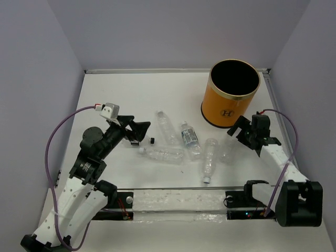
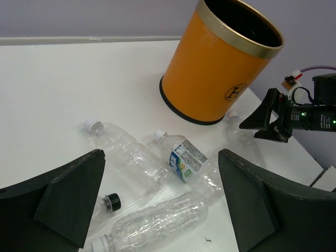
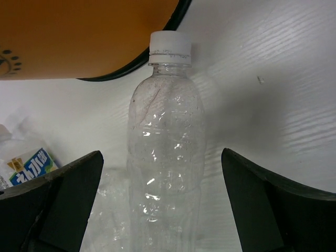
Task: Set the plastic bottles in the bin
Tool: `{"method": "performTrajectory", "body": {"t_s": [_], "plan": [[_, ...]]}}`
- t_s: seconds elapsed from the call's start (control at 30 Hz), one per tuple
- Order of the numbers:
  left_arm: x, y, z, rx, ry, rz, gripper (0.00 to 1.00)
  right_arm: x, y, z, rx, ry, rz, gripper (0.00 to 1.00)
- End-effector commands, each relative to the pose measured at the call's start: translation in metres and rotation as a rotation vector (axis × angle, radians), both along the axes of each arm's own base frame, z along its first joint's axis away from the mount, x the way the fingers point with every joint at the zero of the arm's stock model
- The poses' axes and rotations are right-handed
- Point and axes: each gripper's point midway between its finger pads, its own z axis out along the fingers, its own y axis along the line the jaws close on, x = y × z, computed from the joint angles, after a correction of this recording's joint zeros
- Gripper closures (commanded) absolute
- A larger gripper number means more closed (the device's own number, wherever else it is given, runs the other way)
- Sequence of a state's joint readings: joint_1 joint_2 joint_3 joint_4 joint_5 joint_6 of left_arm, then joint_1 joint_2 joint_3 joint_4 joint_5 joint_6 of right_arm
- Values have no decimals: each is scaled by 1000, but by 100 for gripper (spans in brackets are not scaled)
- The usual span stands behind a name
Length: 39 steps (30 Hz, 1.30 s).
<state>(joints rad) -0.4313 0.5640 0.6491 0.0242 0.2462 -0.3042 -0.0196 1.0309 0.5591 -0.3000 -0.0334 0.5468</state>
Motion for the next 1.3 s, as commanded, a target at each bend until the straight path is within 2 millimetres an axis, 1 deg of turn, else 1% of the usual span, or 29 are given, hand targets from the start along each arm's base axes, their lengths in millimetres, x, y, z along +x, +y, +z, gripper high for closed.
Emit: {"method": "performTrajectory", "body": {"t_s": [0.0, 0.07, 0.2, 0.27, 0.33, 0.37, 0.4, 0.43, 0.5, 0.53, 0.57, 0.63, 0.67, 0.7, 0.73, 0.77, 0.83, 0.87, 0.9, 0.93, 0.97, 1.0, 1.03, 1.07, 1.1, 1.13, 1.2, 1.23, 1.27], "plan": [[8, 8, 14, 11, -20, 61, 1, 21, 10, -13, 58, -31, 22, 1], [8, 7, 13, 11, -18, 56, 1, 21, 6, -28, 57, -2, -11, 6], [8, 7, 13, 13, -18, 58, 1, 24, 2, -40, 49, 15, -36, 11], [9, 7, 12, 15, -15, 58, 1, 25, -2, -45, 34, 22, -60, 21], [10, 6, 10, 19, -9, 56, 1, 23, -4, -41, 29, 10, -70, 30], [11, 6, 9, 22, -4, 57, 1, 22, -9, -38, 16, 1, -98, 39], [13, 5, 7, 24, 4, 57, 1, 15, -9, -38, 17, 1, -107, 42], [13, 5, 5, 27, 10, 60, 1, 15, -8, -22, 24, -55, -104, 44], [15, 6, 4, 28, 18, 66, 1, 10, -10, -4, 23, -94, -115, 45], [17, 5, 0, 33, 28, 68, 1, 0, -10, -1, 22, -78, -119, 46], [18, 6, 0, 31, 31, 74, 1, -2, -10, 23, 22, -150, -114, 46], [20, 3, -3, 37, 45, 68, 1, -10, -7, 55, 27, -204, -96, 48], [22, 2, -5, 41, 54, 63, 1, -13, 1, 73, 56, -244, -56, 49], [25, -1, -10, 46, 75, 57, 1, -19, 6, 100, 70, -326, -32, 51], [26, -3, -13, 50, 88, 53, 1, -24, 9, 116, 81, -356, -14, 52], [27, -6, -14, 45, 100, 38, 1, -29, 18, 156, 109, -458, 28, 56], [31, -10, -19, 49, 129, 27, 1, -33, 28, 192, 148, -542, 75, 59], [36, -14, -25, 55, 158, 20, 1, -36, 41, 230, 190, -637, 142, 59], [38, -16, -27, 53, 172, 16, 1, -36, 46, 250, 208, -688, 176, 59], [42, -20, -33, 52, 206, 10, 1, -30, 51, 276, 220, -765, 212, 59], [44, -24, -36, 50, 227, -2, 1, -34, 60, 307, 229, -840, 273, 59], [48, -27, -46, 50, 268, -2, 1, -23, 62, 328, 227, -900, 295, 59], [50, -29, -50, 48, 288, -5, 1, -30, 63, 354, 215, -977, 318, 59], [52, -31, -50, 46, 297, -5, 1, -17, 64, 363, 185, -1002, 338, 59], [56, -33, -58, 51, 326, -3, 1, -16, 60, 400, 143, -1124, 334, 58], [57, -34, -60, 37, 346, 1, 1, 10, 53, 398, 101, -1111, 307, 58], [58, -37, -67, 25, 388, 2, 1, 43, 38, 406, 23, -1116, 239, 58], [61, -40, -74, 22, 418, 2, 1, 53, 34, 426, -11, -1147, 230, 58], [65, -43, -78, 7, 442, 11, 1, 92, 29, 406, -47, -1079, 222, 58]]}}
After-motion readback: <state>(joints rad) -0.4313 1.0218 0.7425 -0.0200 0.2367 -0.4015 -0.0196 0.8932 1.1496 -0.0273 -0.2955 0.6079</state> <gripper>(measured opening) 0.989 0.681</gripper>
